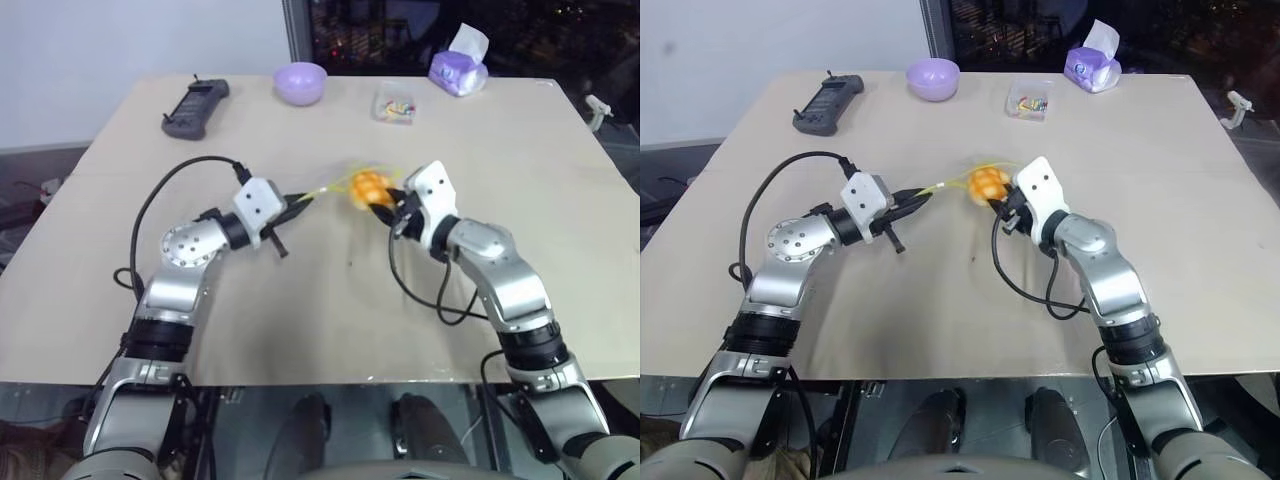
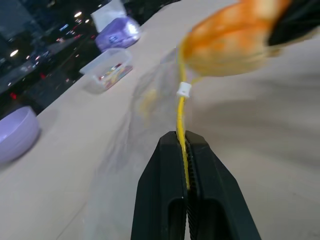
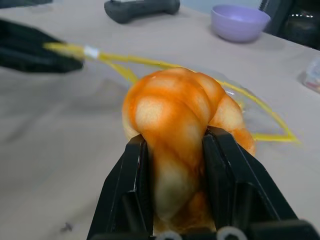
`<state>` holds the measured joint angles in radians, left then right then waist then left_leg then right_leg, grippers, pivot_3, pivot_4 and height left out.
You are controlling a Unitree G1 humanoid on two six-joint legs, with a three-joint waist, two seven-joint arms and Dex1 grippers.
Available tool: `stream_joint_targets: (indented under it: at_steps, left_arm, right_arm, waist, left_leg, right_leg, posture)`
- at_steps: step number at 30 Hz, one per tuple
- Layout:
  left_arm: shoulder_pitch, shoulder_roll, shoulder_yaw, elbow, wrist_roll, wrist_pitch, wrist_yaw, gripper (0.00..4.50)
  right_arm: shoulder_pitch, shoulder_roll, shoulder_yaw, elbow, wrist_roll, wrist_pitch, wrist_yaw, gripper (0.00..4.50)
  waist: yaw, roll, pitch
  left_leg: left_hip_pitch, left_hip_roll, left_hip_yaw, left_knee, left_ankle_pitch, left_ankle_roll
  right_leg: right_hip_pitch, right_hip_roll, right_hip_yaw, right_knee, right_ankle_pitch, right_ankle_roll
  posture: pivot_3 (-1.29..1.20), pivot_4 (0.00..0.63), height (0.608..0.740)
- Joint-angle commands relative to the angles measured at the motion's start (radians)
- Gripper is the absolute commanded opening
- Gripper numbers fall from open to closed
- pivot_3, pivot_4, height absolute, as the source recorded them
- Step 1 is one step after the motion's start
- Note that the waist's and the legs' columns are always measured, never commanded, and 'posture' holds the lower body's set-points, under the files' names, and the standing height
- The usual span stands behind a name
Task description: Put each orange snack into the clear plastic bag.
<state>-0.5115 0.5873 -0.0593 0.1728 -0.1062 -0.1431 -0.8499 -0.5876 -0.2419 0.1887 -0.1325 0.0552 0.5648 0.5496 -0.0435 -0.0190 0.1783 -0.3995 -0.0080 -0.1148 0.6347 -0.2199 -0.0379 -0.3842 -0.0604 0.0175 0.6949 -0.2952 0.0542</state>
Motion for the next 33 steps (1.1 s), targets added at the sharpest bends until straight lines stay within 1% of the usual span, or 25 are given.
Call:
stream_joint_targets:
  at_steps: [1,7,11,13,19,23,26,32,33]
  left_arm:
    - [0.01,0.018,-0.006,-0.057,0.003,-0.044,-0.027,0.0]
    - [0.057,0.037,-0.003,-0.112,-0.046,-0.077,-0.105,0.0]
    - [0.053,0.074,0.009,-0.089,-0.059,-0.108,-0.162,0.0]
    - [0.047,0.091,0.0,-0.073,-0.056,-0.137,-0.192,0.0]
    - [0.062,0.128,-0.004,-0.066,-0.071,-0.13,-0.265,0.0]
    - [0.044,0.124,-0.002,-0.077,-0.091,-0.102,-0.278,0.0]
    - [0.034,0.118,-0.004,-0.078,-0.092,-0.093,-0.277,0.0]
    - [0.018,0.125,0.005,-0.065,-0.099,-0.068,-0.284,0.0]
    - [0.013,0.118,-0.004,-0.072,-0.103,-0.064,-0.289,0.0]
  right_arm:
    - [-0.033,0.002,0.002,-0.003,0.021,-0.017,0.02,1.46]
    - [-0.042,-0.019,0.044,0.077,-0.003,-0.071,0.054,1.46]
    - [-0.043,-0.042,0.059,0.109,-0.006,-0.106,0.088,1.46]
    - [-0.042,-0.033,0.043,0.121,0.012,-0.117,0.089,1.46]
    - [-0.045,0.034,-0.07,0.142,0.154,-0.103,0.104,1.46]
    - [-0.045,0.077,-0.114,0.137,0.229,-0.075,0.097,1.46]
    - [-0.041,0.098,-0.128,0.136,0.261,-0.053,0.088,1.46]
    - [-0.033,0.077,-0.176,0.14,0.267,-0.079,0.04,1.46]
    - [-0.025,0.074,-0.162,0.126,0.239,-0.111,0.024,1.46]
  waist:
    - [0.0,0.0,0.0]
    - [0.0,0.0,0.0]
    - [0.0,0.001,0.001]
    - [0.0,0.001,0.001]
    - [-0.001,0.002,0.001]
    - [0.0,0.002,0.002]
    - [0.0,0.002,0.002]
    - [0.0,0.002,0.002]
    - [0.0,0.002,0.002]
  left_leg:
    - [0.0,0.0,0.0,0.0,0.0,0.0]
    - [0.0,0.0,0.0,0.0,0.0,0.0]
    - [0.0,0.0,0.0,0.0,0.0,0.0]
    - [0.0,0.0,0.0,0.0,0.0,0.0]
    - [0.0,0.001,0.0,0.0,0.0,0.0]
    - [0.0,0.001,0.0,0.0,0.0,0.0]
    - [0.0,0.001,0.0,0.0,0.0,0.0]
    - [0.0,0.001,0.0,0.0,0.0,0.0]
    - [0.0,0.001,0.0,0.0,0.0,0.0]
  right_leg:
    - [0.0,0.0,0.0,0.0,0.0,0.0]
    - [0.0,0.0,0.0,0.0,0.0,0.0]
    - [0.0,0.0,0.0,0.0,0.0,0.0]
    - [0.0,0.0,0.0,0.0,0.0,0.0]
    - [0.0,0.0,0.0,0.0,0.0,0.0]
    - [0.0,0.0,0.0,0.0,0.0,0.0]
    - [0.0,0.001,0.0,0.0,0.0,0.0]
    - [0.0,0.001,0.0,0.0,0.0,0.0]
    - [0.0,0.001,0.0,0.0,0.0,0.0]
  posture:
    - [0.0,0.15,0.718]
    - [0.0,0.15,0.718]
    - [0.0,0.15,0.718]
    - [0.0,0.15,0.718]
    - [0.0,0.15,0.718]
    - [0.0,0.15,0.718]
    - [0.0,0.15,0.718]
    - [0.0,0.15,0.718]
    - [0.0,0.15,0.718]
